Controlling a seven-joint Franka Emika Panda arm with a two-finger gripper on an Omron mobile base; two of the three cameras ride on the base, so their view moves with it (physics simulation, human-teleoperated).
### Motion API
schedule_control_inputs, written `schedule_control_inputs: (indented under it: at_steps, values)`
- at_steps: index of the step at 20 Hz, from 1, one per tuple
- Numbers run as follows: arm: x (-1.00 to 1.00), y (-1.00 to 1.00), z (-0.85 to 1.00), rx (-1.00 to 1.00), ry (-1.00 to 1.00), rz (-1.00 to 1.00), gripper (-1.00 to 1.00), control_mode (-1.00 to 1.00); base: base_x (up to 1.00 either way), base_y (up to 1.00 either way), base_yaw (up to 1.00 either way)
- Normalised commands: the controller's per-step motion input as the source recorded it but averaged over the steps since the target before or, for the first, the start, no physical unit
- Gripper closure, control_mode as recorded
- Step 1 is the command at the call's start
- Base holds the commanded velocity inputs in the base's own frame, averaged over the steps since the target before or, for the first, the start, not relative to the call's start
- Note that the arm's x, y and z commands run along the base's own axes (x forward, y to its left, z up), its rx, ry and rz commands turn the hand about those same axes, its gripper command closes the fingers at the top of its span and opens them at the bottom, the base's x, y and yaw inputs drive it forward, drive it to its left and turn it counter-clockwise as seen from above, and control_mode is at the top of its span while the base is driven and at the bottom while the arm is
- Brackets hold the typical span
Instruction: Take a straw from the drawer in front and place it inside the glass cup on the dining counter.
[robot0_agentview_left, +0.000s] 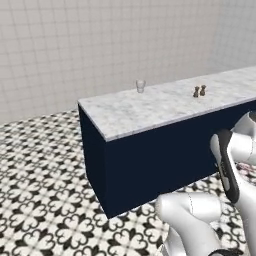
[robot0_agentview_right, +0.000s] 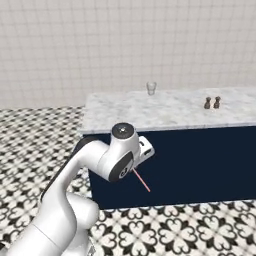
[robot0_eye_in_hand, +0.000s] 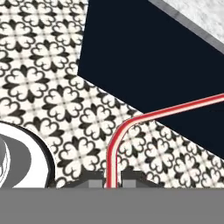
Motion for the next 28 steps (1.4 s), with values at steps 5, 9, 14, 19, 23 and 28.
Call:
schedule_control_inputs:
  at_steps: [5, 9, 14, 19, 23, 28]
  values:
    - [0.00, 0.00, 0.00, 0.00, 0.00, 0.00, 1.00, 1.00, 0.77, 1.00, 0.05]
    - [0.00, 0.00, 0.00, 0.00, 0.00, 0.00, 1.00, 1.00, 0.33, 1.00, 0.00]
    - [0.00, 0.00, 0.00, 0.00, 0.00, 0.00, 1.00, 1.00, 0.55, 1.00, -0.01]
    - [0.00, 0.00, 0.00, 0.00, 0.00, 0.00, 1.00, 1.00, 0.86, 1.00, -0.15]
    - [0.00, 0.00, 0.00, 0.00, 0.00, 0.00, 1.00, 1.00, 0.93, 0.89, -0.23]
    - [0.00, 0.00, 0.00, 0.00, 0.00, 0.00, 1.00, 1.00, 0.93, 0.86, -0.30]
